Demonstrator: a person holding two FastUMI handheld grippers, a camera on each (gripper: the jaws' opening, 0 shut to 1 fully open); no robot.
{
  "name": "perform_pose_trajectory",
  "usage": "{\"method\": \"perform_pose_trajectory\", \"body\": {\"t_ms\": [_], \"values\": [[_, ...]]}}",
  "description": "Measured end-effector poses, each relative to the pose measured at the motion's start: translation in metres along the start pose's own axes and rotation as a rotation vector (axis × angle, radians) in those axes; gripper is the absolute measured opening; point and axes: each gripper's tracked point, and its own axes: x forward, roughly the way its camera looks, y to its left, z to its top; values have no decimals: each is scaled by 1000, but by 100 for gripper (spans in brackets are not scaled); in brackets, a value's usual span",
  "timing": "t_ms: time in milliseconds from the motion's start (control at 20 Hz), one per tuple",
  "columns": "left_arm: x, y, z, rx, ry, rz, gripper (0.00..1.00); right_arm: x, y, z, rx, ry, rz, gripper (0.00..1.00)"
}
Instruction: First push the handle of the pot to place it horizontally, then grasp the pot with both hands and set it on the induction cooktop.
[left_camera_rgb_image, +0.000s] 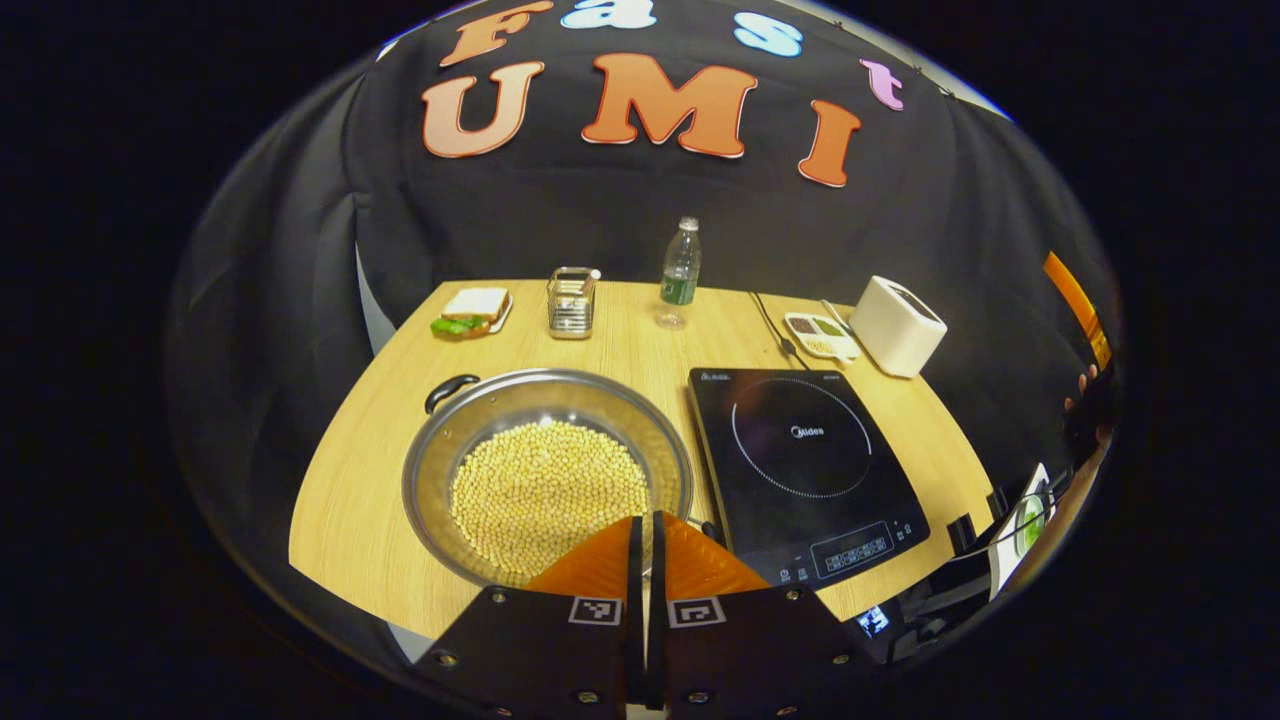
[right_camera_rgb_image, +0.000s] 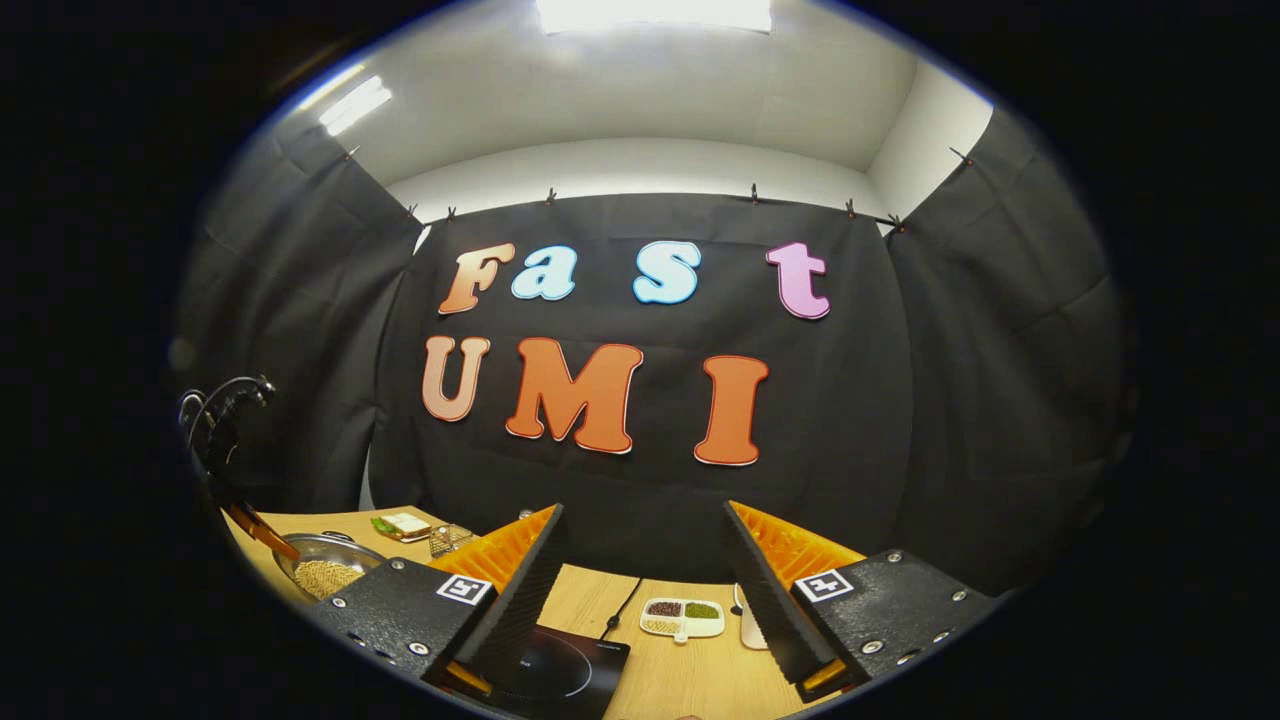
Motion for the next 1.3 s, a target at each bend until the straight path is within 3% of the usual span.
{"method": "perform_pose_trajectory", "body": {"t_ms": [50, 750, 1300], "values": [[0, -2, -10, -2, 30, -9, 5, 1, 2, -2, 0, 1, 3, 94], [27, -8, -101, 74, 297, -69, 2, 5, 21, -26, -16, 44, 23, 95], [62, -28, -103, 91, 348, -103, 2, -7, -11, -31, -38, 79, -31, 95]]}}
